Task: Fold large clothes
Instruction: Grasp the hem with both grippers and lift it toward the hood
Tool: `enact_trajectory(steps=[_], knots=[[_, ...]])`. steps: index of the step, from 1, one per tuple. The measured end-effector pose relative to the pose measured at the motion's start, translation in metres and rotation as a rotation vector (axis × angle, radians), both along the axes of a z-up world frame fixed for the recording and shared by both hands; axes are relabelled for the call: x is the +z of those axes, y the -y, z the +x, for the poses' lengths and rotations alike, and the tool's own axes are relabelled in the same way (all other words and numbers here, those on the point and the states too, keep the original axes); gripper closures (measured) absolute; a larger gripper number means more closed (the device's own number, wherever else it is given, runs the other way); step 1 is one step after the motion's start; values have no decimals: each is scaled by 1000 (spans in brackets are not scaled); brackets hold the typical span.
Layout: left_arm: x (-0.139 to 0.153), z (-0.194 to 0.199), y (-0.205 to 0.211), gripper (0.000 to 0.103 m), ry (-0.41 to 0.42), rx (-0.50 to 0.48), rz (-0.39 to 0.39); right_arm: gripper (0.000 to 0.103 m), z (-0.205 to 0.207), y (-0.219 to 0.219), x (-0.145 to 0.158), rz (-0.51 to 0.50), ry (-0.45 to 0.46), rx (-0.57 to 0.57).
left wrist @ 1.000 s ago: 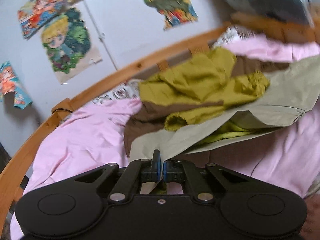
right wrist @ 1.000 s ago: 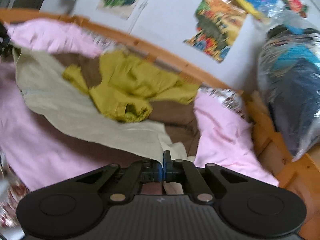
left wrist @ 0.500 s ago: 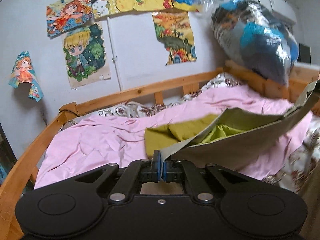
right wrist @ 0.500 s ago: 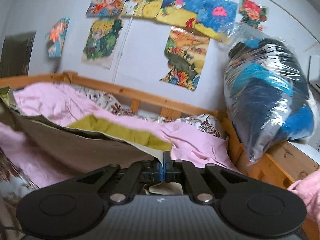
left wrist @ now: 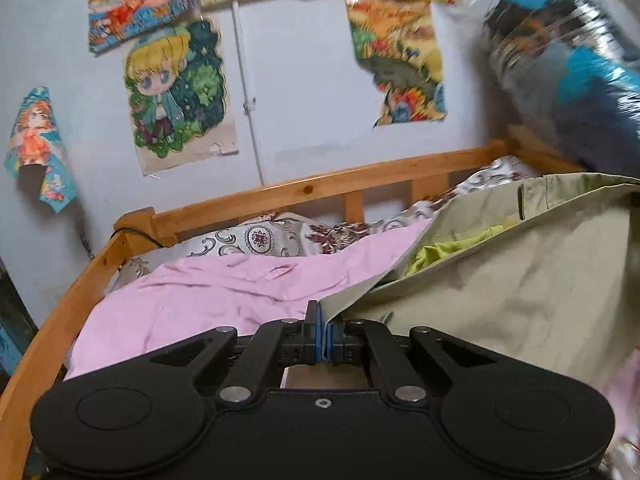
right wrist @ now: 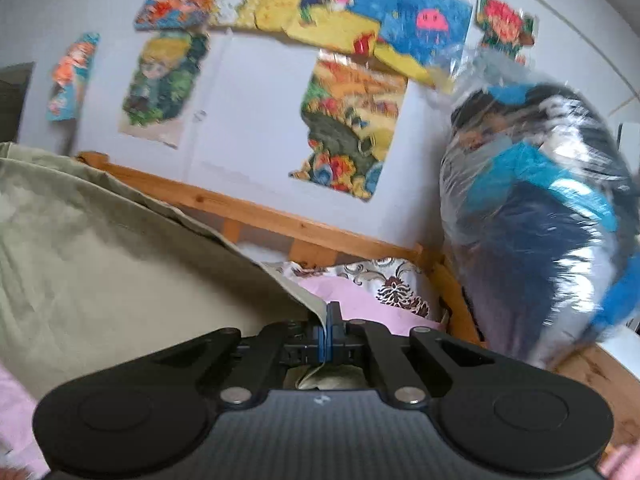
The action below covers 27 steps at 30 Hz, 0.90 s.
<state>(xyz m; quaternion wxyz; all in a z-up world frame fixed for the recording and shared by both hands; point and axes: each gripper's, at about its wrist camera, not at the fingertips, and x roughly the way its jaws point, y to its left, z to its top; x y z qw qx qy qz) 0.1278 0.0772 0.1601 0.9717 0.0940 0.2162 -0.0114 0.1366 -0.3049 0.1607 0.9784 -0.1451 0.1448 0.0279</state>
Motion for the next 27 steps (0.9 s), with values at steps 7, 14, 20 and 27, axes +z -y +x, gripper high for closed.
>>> enact_trajectory(steps=[7, 14, 20, 27], knots=[[-49, 138, 3, 102, -122, 37, 56, 101, 118, -6, -54, -35, -105, -43], [-129, 234, -3, 101, -273, 82, -15, 101, 197, -7, -126, -88, -241, -56], [-168, 262, -10, 100, -346, 75, -89, 101, 225, -1, -184, -100, -348, -55], [-146, 254, -47, 25, -343, 98, -244, 77, 227, 29, -174, 118, -349, -8]])
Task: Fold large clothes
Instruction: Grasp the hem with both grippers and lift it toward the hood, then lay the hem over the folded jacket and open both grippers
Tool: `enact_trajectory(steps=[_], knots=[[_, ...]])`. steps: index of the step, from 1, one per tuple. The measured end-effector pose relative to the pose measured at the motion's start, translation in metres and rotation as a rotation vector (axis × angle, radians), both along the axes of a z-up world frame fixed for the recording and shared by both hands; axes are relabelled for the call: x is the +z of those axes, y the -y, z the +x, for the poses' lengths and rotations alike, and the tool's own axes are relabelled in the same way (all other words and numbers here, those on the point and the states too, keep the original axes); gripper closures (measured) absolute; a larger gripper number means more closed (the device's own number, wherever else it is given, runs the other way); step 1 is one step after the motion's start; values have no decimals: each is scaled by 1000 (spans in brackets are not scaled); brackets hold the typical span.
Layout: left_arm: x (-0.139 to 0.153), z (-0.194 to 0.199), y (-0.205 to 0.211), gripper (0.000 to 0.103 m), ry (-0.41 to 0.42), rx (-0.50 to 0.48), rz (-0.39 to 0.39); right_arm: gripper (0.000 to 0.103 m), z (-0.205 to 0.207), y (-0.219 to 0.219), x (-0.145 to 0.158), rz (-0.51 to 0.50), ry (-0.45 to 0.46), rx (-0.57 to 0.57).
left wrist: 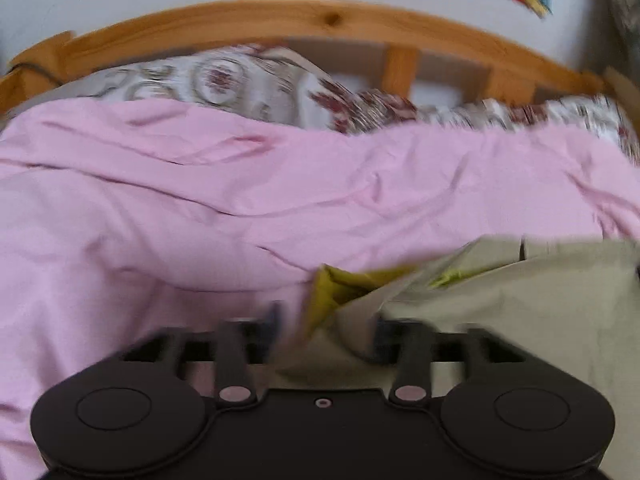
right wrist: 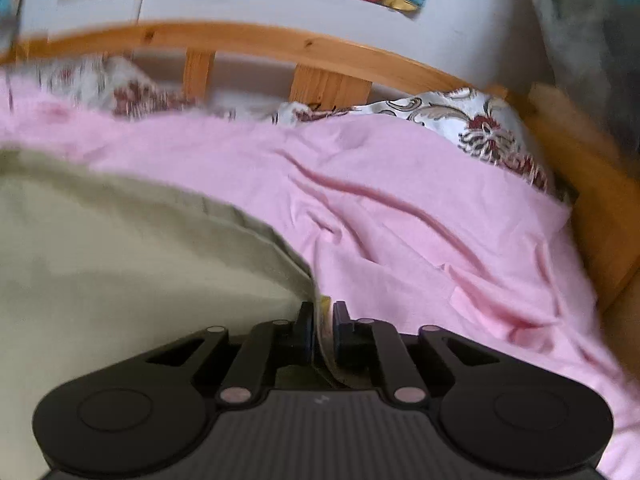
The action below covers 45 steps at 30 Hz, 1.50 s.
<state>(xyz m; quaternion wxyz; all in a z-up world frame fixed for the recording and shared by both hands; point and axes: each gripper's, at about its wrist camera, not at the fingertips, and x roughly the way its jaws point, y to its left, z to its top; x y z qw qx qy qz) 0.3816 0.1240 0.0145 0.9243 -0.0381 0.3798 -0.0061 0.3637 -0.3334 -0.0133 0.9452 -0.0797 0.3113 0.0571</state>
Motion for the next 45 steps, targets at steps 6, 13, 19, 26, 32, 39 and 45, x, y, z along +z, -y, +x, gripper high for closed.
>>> enact_trajectory(steps=[6, 13, 19, 26, 32, 39, 45], knots=[[16, -59, -24, 2, 235, 150, -66, 26, -22, 10, 31, 82, 69, 1], [7, -116, 23, 1, 337, -130, 74, 2, -67, -12, 30, 55, 72, 92], [-24, -111, 93, 1, 340, -223, 307, 0, -61, -44, 14, -19, 67, 33], [-36, -41, 85, 1, 248, -75, 278, 0, -18, -94, 11, 18, 68, 93], [-45, -12, 21, 1, 155, 146, 260, 0, 22, -87, -25, -115, 121, -8], [-24, -49, 1, 1, 217, 230, 76, 0, 11, -72, 0, 22, 95, -56], [-21, -92, 71, 1, 245, 160, -56, 0, -45, -129, 30, 58, 87, 85]])
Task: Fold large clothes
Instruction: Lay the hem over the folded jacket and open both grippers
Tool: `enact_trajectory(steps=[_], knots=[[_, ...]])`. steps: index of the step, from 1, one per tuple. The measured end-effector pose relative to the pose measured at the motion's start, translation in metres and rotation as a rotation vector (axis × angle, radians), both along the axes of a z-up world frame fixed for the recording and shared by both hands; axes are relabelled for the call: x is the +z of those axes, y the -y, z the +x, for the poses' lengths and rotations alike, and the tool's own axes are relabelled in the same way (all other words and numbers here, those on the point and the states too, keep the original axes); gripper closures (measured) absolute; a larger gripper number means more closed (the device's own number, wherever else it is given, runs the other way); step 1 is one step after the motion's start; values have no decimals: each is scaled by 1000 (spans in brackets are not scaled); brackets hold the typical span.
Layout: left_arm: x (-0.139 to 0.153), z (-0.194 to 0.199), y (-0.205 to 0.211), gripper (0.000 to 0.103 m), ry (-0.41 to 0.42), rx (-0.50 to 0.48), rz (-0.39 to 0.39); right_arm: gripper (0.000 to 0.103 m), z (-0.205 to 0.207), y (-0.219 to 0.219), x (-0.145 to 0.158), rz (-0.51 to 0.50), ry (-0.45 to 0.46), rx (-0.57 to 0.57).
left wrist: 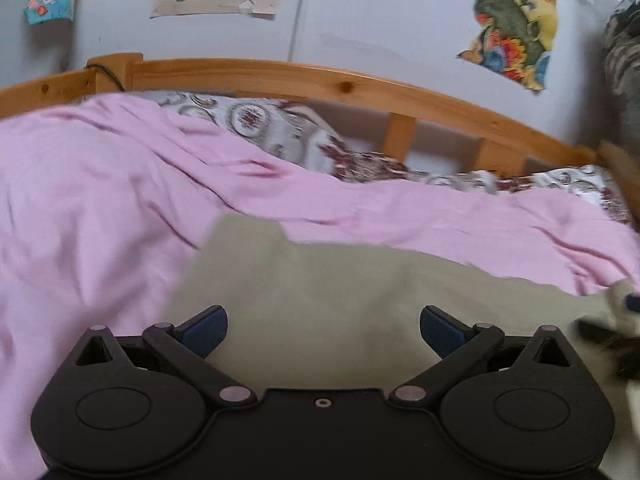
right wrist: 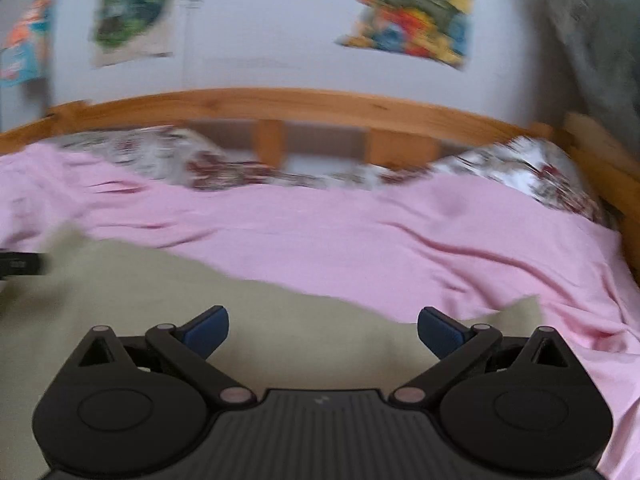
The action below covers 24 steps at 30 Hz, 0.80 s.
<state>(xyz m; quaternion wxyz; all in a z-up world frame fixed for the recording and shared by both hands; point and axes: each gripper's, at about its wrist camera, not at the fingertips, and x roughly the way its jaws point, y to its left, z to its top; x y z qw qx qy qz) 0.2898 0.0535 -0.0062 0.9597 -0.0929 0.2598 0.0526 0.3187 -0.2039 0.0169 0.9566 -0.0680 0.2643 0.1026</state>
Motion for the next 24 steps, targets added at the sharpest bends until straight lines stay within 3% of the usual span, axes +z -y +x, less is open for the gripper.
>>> enact_trajectory(steps=[3, 6, 8, 11, 14, 19, 22, 24], knots=[[-22, 0, 29, 1, -25, 12, 25, 0, -19, -25, -18, -48, -13, -10], [-45, 4, 46, 1, -23, 21, 141, 0, -33, -42, -46, -148, 63, -12], [-53, 5, 45, 1, -25, 21, 132, 0, -37, -46, -62, -170, 112, -14], [-60, 9, 38, 1, -37, 7, 89, 0, -32, -44, -76, -139, 91, -21], [-64, 11, 30, 1, -38, -1, 40, 0, -28, -40, -79, -105, 58, -19], [-54, 1, 22, 1, -36, -13, 36, 0, -28, -25, -70, -31, -2, -27], [-51, -18, 7, 1, -11, -14, 37, 0, -53, -18, -55, -33, 5, -27], [-57, -27, 1, 1, -17, 5, 86, 0, -75, -15, -55, -68, 39, -5]])
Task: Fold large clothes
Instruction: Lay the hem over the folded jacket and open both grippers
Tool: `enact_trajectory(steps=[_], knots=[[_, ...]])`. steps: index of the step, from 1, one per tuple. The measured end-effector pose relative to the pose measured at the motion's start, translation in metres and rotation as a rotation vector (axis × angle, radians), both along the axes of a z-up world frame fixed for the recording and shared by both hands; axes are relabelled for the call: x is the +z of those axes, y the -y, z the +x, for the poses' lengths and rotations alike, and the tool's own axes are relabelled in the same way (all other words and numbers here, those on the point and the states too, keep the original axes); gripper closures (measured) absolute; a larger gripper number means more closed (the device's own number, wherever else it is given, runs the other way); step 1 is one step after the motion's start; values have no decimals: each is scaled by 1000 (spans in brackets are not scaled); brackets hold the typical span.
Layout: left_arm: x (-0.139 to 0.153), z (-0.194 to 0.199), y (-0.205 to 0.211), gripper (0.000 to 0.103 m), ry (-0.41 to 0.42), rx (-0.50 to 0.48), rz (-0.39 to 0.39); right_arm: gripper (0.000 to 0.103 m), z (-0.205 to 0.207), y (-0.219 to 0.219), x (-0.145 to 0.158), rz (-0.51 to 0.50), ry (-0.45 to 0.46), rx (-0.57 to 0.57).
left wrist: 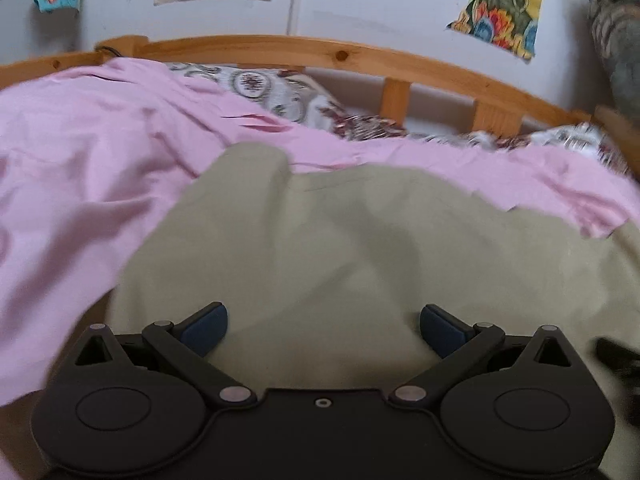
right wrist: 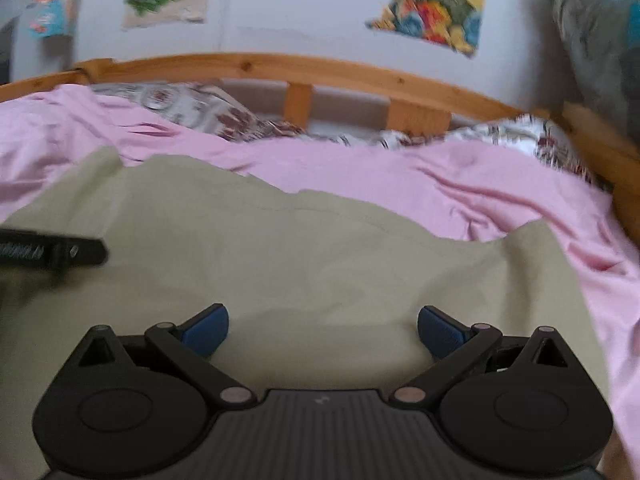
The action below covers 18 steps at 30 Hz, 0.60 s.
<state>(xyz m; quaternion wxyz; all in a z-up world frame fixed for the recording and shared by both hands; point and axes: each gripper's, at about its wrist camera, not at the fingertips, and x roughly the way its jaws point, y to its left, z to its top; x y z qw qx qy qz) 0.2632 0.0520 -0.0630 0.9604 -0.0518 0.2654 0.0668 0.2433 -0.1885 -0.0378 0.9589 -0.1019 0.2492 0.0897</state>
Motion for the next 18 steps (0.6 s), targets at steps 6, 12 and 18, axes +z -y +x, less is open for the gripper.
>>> enact_trajectory(steps=[6, 12, 18], knots=[[-12, -7, -4, 1, 45, 6, 17, 0, -24, 12, -27, 36, 66, -21], [3, -22, -9, 1, 39, 52, -19, 0, -25, 22, -14, 79, 23, -27], [30, -83, -17, 1, 34, 131, -44, 0, -60, 65, 24, 110, -76, -79]])
